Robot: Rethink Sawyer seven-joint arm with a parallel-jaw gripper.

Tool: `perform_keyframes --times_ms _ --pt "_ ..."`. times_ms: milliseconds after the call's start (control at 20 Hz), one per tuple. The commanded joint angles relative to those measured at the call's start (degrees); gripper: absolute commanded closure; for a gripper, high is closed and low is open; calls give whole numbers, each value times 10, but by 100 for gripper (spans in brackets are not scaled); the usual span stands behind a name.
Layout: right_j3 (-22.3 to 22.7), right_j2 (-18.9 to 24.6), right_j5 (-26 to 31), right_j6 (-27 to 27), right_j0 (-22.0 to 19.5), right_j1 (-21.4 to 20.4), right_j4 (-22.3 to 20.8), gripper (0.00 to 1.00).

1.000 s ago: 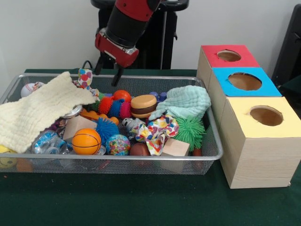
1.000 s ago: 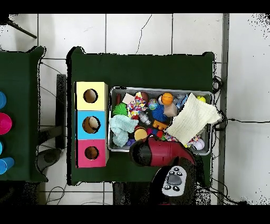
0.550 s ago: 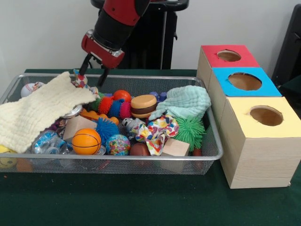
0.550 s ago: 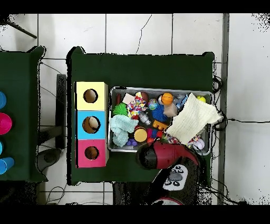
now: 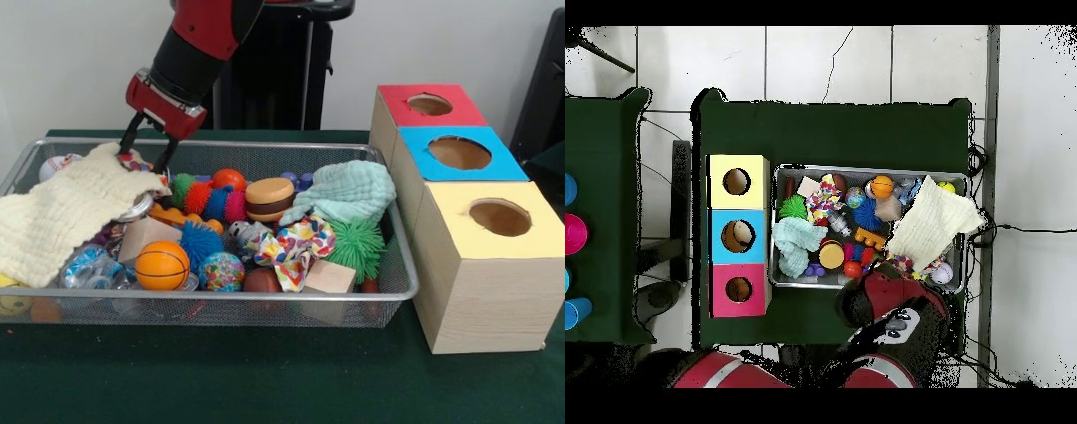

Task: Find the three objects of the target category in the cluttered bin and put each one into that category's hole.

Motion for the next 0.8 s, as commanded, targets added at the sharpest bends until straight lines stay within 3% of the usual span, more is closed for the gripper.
perform_keyframes --times_ms 50,300,600,700,800 --pt "-60 -3 -63 46 0 53 10 0" --pt "-59 -5 -51 30 7 25 3 0" --pt "-62 5 25 -7 16 -37 -12 0" --pt "-47 53 89 -37 -7 -85 -13 0" --pt "-7 149 200 -76 -70 -143 14 0"
